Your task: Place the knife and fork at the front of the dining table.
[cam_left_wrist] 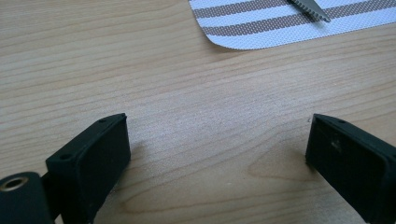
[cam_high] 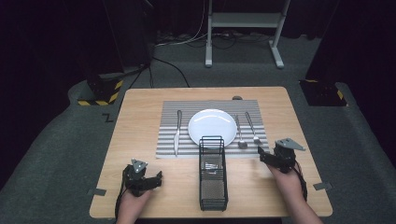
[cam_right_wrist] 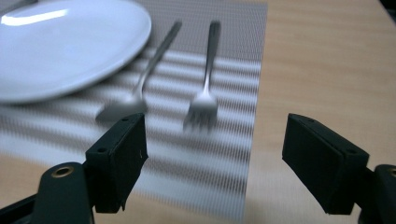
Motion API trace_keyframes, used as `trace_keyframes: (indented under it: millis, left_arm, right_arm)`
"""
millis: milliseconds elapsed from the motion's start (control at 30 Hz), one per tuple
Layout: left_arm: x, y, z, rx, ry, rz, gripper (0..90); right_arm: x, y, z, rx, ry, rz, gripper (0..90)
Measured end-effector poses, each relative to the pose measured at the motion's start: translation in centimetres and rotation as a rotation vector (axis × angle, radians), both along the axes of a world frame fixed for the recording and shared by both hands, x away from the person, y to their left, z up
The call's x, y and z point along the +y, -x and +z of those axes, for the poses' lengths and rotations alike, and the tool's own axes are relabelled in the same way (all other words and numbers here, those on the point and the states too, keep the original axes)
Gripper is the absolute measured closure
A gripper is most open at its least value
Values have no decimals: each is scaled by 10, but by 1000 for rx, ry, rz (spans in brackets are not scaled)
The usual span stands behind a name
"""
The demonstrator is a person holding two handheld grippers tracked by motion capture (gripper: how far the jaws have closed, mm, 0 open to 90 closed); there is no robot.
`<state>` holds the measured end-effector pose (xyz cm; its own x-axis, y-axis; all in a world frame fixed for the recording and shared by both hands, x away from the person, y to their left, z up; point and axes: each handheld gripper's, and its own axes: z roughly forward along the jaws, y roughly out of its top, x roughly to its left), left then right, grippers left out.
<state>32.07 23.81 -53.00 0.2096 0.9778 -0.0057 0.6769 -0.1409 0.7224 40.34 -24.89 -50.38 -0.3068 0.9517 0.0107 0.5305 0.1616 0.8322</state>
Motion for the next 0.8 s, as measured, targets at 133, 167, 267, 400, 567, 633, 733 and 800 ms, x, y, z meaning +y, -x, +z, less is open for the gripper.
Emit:
trace_keyframes:
  millis: [133, 167, 267, 400, 567, 633, 733, 800]
  left_arm:
    - [0, 0, 0, 0, 0, 0, 65]
    - [0, 0, 0, 0, -1, 0, 65]
    - [0, 0, 0, 0, -2, -1, 64]
    - [0, 0, 0, 0, -1, -2, 62]
    - [0, 0, 0, 0, -1, -2, 62]
    - [0, 0, 0, 0, -1, -2, 62]
    - [0, 0, 0, 0, -1, -2, 62]
    - [0, 0, 0, 0, -1, -2, 62]
  right_arm:
    - [-5, 19, -7, 55, 37, 15, 193]
    - [-7, 23, -9, 77, 41, 20, 188]
    - [-9, 31, -21, 136, 75, 23, 156]
    - [-9, 34, -21, 140, 78, 37, 147]
    - [-9, 34, -21, 142, 78, 37, 145]
    - [-9, 34, -21, 142, 78, 37, 145]
    - [-9, 34, -21, 142, 78, 37, 145]
    - [-9, 34, -21, 142, 78, 37, 145]
